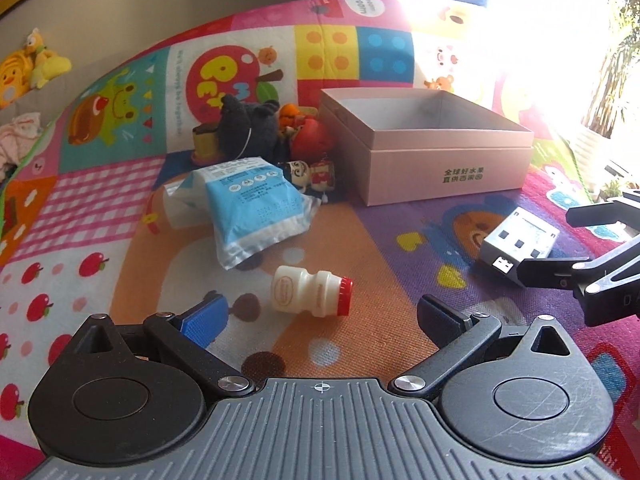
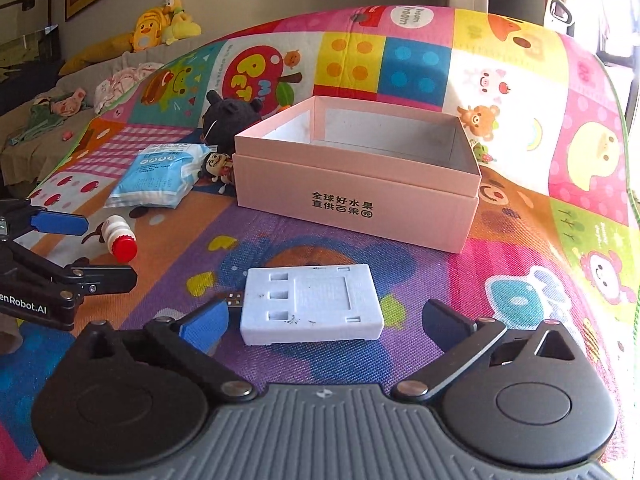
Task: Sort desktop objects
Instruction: 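Close the left tool on the white yogurt bottle while the right tool holds the charger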
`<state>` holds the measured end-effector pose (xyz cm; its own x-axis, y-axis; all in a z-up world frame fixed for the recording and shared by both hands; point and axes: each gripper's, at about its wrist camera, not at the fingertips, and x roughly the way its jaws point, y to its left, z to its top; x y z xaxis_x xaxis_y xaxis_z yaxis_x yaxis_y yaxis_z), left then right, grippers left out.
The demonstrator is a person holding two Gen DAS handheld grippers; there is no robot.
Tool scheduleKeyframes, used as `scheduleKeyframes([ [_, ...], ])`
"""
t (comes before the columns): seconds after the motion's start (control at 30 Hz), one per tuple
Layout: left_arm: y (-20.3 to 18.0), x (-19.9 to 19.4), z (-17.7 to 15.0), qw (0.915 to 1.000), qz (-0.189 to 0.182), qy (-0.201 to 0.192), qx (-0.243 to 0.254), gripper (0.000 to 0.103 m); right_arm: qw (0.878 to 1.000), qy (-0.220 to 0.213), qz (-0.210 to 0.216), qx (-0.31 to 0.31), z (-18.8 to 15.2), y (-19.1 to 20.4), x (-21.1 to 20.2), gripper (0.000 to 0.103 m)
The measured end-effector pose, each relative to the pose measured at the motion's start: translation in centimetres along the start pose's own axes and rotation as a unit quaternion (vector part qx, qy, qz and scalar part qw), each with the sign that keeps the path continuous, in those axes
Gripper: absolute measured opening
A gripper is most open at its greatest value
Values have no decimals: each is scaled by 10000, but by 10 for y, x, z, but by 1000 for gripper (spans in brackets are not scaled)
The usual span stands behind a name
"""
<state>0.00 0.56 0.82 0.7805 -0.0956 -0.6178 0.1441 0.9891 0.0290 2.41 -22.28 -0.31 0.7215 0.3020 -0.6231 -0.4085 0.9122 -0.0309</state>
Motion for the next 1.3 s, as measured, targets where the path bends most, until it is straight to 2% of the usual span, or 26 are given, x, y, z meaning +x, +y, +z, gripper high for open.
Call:
scheduleKeyframes([
  [0.1, -3, 4, 0, 9999, -75, 78, 20, 103, 10000, 72, 26, -12, 0, 1, 1, 103],
  [0.2, -1, 7, 0, 9996, -150, 212, -53, 103, 9978, 440, 369, 316, 0, -4, 8, 103],
  [0.37, 3, 9, -1, 9991, -199, 296, -224, 103, 9977, 426, 304, 423, 0, -1, 8, 103],
  [0.63, 0, 10, -1, 9990, -133, 420, -73, 103, 9967, 424, 305, 625, 0, -3, 9, 103],
  [0.83, 12, 3, 1, 9989, 64, 179, -434, 103, 9962, 347, 362, 709, -1, -5, 7, 103],
  [0.9, 13, 0, 4, 9993, 98, 28, -372, 96, 9968, 369, 314, 629, -1, -2, 8, 103],
  [0.93, 11, 0, 6, 9996, 118, -15, -259, 83, 9971, 379, 297, 588, -1, 0, 8, 103],
  [0.97, 8, 1, 7, 9998, 138, -38, -155, 79, 9974, 394, 278, 535, 0, 1, 8, 103],
  [1.13, -3, 12, 9, 9999, 78, 5, 129, 73, 9979, 423, 238, 424, -1, 5, 9, 103],
  [1.17, -4, 14, 8, 9999, 83, 34, 139, 68, 9980, 434, 251, 377, -1, 5, 9, 103],
  [1.3, 0, 16, 8, 10000, 26, 74, 20, 67, 9980, 475, 412, 6, 1, 9, 11, 103],
])
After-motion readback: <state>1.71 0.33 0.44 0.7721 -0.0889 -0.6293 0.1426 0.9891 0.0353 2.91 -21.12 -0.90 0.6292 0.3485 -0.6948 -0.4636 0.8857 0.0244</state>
